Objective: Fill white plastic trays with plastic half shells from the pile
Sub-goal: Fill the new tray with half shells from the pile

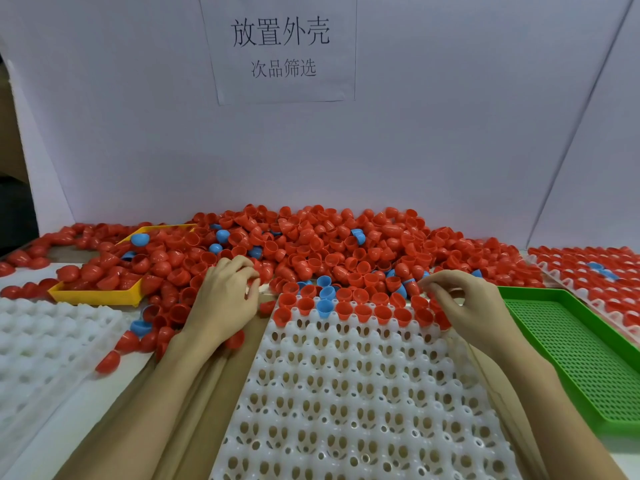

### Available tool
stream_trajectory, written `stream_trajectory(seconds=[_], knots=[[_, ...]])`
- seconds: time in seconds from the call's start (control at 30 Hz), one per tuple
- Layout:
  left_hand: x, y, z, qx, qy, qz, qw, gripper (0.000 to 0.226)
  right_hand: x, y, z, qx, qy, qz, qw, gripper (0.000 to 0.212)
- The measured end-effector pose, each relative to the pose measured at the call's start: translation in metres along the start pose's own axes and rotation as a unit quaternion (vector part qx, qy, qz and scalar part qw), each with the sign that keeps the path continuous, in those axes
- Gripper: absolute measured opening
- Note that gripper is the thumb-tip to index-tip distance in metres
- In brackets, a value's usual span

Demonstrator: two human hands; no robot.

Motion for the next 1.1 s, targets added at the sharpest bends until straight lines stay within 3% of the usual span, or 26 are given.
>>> stream_trajectory(seconds=[0.1, 0.23, 0.47, 0.7, 0.83, 0.97, 1.1], knots=[[-0.019, -0.003, -0.021, 0.02, -0.138, 0.07, 0.988, 0.005, -0.001, 0.0, 0.0, 0.001, -0.003, -0.001, 1.0, 0.018], [-0.043, -0.007, -0.037, 0.094, -0.233, 0.107, 0.962, 0.013, -0.001, 0.0, -0.001, 0.001, 0.001, -0.002, 1.0, 0.019], [-0.058, -0.011, -0.027, 0.228, -0.226, 0.11, 0.941, 0.023, -0.004, 0.0, -0.001, -0.004, -0.004, -0.002, 1.0, 0.02], [-0.066, -0.012, -0.016, 0.218, -0.058, 0.168, 0.96, 0.006, -0.005, 0.001, -0.002, -0.003, -0.009, -0.001, 1.0, 0.02], [-0.06, -0.009, -0.021, 0.207, -0.118, 0.143, 0.961, 0.01, -0.004, 0.001, -0.001, 0.001, -0.01, 0.0, 1.0, 0.019], [-0.034, -0.003, -0.036, 0.106, -0.144, 0.072, 0.981, 0.017, -0.006, 0.001, -0.003, -0.006, -0.009, 0.003, 1.0, 0.02], [-0.026, -0.006, -0.025, 0.155, -0.146, 0.051, 0.976, 0.01, -0.005, 0.001, -0.001, -0.001, -0.013, 0.005, 1.0, 0.02]])
Point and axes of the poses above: each hand's wrist, its own y-axis towards the middle knuckle, its own z-axis out of the palm, x = y × z, the point moved 3 cm from there along y, towards the middle knuckle, and after that the axes turned 12 degrees about x, right-handed, at the moved point
